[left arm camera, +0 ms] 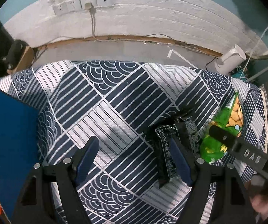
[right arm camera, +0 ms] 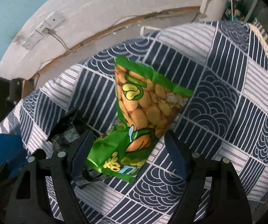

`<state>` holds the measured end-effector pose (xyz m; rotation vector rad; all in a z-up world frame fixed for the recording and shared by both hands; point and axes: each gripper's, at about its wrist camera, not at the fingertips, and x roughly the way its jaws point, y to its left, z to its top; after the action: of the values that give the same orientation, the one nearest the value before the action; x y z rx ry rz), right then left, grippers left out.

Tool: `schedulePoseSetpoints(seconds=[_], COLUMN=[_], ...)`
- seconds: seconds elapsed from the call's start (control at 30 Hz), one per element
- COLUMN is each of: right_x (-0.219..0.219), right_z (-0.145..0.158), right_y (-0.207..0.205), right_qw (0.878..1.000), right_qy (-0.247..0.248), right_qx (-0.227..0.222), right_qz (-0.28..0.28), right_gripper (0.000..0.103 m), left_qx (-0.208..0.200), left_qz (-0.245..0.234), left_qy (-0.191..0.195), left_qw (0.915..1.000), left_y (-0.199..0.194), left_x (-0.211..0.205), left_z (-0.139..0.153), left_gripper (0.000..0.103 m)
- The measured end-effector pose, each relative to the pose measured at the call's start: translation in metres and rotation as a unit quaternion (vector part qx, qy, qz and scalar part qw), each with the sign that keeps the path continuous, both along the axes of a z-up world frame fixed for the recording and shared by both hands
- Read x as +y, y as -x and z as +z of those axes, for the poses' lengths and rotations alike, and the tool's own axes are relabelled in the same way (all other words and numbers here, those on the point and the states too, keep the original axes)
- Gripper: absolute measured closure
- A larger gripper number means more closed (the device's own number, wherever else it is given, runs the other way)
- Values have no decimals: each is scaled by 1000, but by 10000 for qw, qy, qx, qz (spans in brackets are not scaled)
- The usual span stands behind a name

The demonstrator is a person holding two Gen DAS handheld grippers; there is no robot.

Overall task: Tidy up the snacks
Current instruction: 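Grasp the black snack pack with the left tool while the right tool grasps the green peanut bag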

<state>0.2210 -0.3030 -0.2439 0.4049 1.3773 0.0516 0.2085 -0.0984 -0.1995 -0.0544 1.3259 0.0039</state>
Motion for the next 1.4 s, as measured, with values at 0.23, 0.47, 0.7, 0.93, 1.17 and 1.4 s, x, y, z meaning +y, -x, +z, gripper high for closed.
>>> schedulePoseSetpoints(seconds=[0.23, 0.47, 0.7, 0.93, 1.17, 1.4], right_x=[7, -9, -36, -47, -37, -25], right_z=[-1, 12, 15, 12, 12, 5], right_y=[11, 27, 39, 40, 32, 21], right_qw=[9956, 9897, 9886, 9917, 9894, 9851], right_qy=[309, 845, 1060, 785, 792, 855], right_qx=[48, -234, -257, -249, -376, -486], right_qz=[878, 1131, 1033, 986, 1159, 1411], right_gripper=[42, 57, 60, 52, 46, 40], left_qx=[133, 222, 298, 391, 428, 285], left_qz=[71, 6, 38, 234, 125, -154], left_qy=[119, 228, 315, 380, 401, 30], left_qw=[9998, 9995, 9991, 9982, 9982, 9995], left_y=[-1, 0, -3, -10, -17, -14], left_x=[-7, -27, -54, -66, -78, -90], left_z=[-10, -15, -24, -38, -50, -50], left_gripper=[24, 24, 24, 16, 12, 35])
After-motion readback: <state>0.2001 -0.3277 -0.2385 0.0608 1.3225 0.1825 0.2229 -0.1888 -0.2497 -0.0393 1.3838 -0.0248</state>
